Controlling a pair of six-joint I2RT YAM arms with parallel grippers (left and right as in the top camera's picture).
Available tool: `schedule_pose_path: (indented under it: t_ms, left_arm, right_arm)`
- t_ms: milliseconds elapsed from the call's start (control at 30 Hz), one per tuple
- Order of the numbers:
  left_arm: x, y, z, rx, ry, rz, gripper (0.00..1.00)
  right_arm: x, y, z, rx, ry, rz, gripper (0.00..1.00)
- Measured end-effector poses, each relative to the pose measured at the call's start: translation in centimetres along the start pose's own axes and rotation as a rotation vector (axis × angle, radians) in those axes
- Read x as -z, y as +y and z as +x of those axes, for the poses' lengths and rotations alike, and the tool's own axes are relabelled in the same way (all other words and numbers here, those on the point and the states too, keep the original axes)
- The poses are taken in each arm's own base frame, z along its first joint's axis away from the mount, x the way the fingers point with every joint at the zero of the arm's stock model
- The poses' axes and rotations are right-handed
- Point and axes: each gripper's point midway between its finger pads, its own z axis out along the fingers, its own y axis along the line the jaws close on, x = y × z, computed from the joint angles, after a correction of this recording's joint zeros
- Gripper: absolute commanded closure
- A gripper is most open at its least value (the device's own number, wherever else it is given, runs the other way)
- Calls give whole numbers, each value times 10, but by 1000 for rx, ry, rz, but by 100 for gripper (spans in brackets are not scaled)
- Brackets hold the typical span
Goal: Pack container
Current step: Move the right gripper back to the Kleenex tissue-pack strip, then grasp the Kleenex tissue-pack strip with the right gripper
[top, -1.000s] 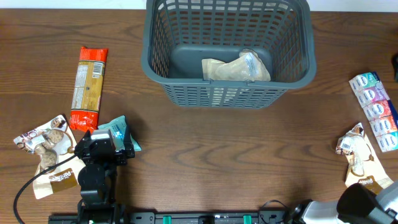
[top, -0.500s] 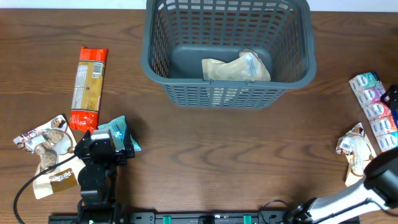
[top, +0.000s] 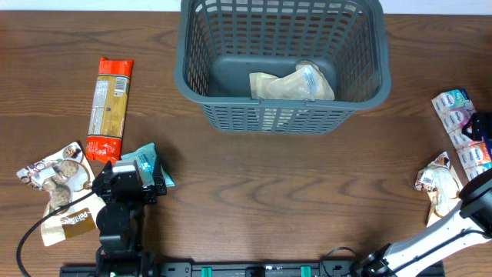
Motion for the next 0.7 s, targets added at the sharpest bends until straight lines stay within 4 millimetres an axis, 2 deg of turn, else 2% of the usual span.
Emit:
schedule_pose_path:
  t_ms: [133, 233, 433, 600, 667, 700]
  left_arm:
    - [0, 0, 0, 0, 0, 0, 1]
    - [0, 0, 0, 0, 0, 0, 1]
    - [0, 0, -1, 0, -4, 0, 1]
    - [0, 0, -1, 0, -5, -1, 2]
    - [0, 0, -1, 0, -6, -1, 1]
    - [0, 0, -1, 1, -5, -1, 1]
  right_arm:
    - [-1, -2, -2, 1, -7, 8, 1]
    - [-9, 0, 2, -2, 13, -9, 1]
    - [-49, 8, 21, -21, 96, -79, 1]
    - [-67, 12, 28, -34, 127, -106, 1]
    - [-68, 12, 29, -41, 128, -109, 7]
    - [-68, 13, 29, -45, 128, -111, 16]
